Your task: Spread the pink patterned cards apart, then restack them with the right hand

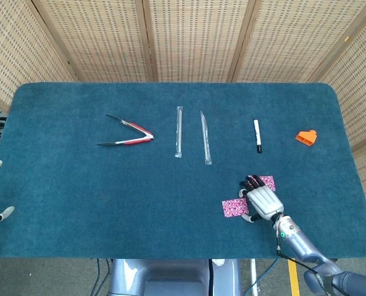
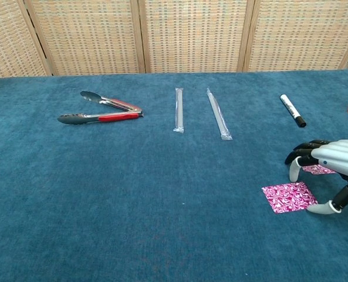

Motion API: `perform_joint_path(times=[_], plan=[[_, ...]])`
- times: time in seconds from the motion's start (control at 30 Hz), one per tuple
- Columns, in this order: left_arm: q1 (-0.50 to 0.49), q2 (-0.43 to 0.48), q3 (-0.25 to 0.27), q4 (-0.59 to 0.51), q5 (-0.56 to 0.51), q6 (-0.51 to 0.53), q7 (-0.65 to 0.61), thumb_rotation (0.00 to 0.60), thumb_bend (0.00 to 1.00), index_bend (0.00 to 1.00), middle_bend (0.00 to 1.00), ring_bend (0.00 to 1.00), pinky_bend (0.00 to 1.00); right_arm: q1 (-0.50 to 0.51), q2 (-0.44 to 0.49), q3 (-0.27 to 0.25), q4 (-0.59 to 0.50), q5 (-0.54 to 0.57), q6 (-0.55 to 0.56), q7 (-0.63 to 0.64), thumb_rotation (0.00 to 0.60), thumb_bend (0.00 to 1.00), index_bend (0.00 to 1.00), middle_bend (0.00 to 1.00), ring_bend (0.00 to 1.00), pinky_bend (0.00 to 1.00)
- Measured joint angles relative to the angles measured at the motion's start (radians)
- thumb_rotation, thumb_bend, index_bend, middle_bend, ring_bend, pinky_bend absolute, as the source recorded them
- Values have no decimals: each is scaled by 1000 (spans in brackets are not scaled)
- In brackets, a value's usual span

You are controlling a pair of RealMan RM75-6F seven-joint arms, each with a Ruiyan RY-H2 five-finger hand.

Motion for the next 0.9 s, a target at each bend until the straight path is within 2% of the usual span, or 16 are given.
perform_joint_path(times=[0.9], plan=[[6, 3, 0, -1, 4, 8, -3, 580, 57, 41, 0, 0, 0, -14, 4, -17, -1, -30, 19, 23, 600, 311, 390, 183, 0, 0]])
